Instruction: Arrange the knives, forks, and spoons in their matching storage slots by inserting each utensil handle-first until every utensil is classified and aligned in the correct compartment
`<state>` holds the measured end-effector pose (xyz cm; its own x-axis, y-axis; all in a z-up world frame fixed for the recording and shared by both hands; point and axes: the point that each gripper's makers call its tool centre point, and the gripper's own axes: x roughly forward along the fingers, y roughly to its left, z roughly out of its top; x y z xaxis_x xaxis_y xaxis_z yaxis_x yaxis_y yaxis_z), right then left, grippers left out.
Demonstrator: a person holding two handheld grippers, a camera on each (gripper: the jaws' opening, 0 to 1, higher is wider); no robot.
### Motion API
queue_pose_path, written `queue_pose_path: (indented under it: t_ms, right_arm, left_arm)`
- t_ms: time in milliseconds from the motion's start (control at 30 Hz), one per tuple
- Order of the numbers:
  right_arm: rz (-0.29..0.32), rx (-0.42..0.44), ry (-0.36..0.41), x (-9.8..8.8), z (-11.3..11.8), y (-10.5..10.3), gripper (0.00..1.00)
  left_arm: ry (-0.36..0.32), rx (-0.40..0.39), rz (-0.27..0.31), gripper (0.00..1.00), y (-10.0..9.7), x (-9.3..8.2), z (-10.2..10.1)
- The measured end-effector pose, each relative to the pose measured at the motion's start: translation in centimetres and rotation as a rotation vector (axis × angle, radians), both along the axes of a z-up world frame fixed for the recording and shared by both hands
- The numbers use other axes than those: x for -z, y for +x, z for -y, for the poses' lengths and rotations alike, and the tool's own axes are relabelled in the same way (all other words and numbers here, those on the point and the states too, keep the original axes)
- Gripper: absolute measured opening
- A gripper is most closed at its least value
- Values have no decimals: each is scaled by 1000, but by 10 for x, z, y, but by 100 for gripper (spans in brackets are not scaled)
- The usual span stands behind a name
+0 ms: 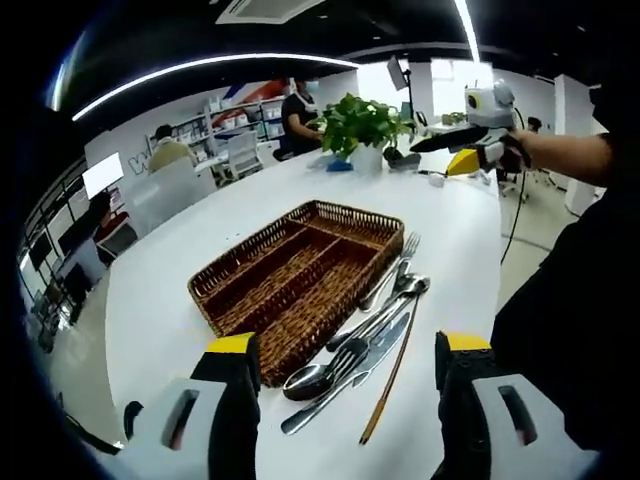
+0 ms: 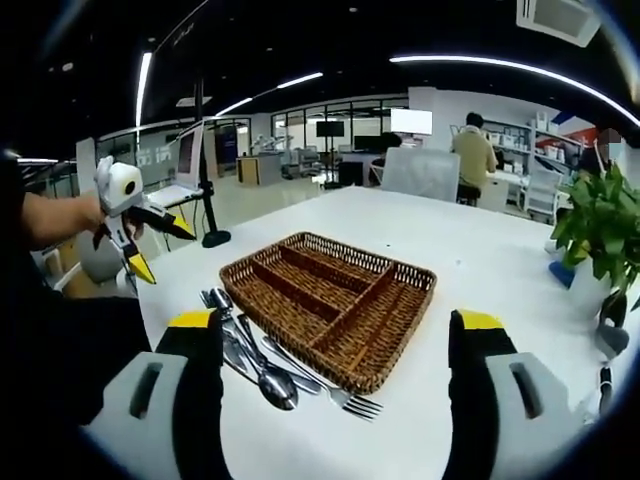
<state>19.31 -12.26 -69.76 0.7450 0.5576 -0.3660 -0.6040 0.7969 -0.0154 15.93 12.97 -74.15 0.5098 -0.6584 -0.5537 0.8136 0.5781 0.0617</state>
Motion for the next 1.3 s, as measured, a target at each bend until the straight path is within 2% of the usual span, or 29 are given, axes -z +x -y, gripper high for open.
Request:
queue_pose_path:
  t_ms: [200,333,467,533,633,900,1033,1167,1233,1300]
  right_arm:
    - [-4,-9,-5,1,-2,-1,97]
    - [-6,-5,-1,1,-2,-1,97]
    - [-8,-9,-2,1,-3,-3,97]
    - [-10,-8,-4,2,-2,-2,97]
    - [-11,-7,-1,2,-2,-3,97]
    - [-16,-5,-4,5,-1,-3,97]
    - [-15,-9,-2,5,-3,-4,97]
    - [-12,-11,-5,4,-4,-3,99]
    - [-22,-14,-10,6,-3,-4,100]
    - [-40,-20,-48,12,-3,-5,100]
  left_arm:
    - [49,44,-35,69,-4,20,14]
    - [72,74,-68,63,-7,36,22]
    - [125,97,-91,60,-11,52,23]
    - [143,103,-124,58,-14,61,21]
    - [150,116,-143,53,-17,67,22]
    - [156,146,-137,49,-19,72,29]
    - [127,155,-143,45,-17,79,33]
    - [143,168,-172,44,-22,88,38]
    - [173,185,-174,43,-25,94,38]
    - [184,190,-180,43,-25,97,38]
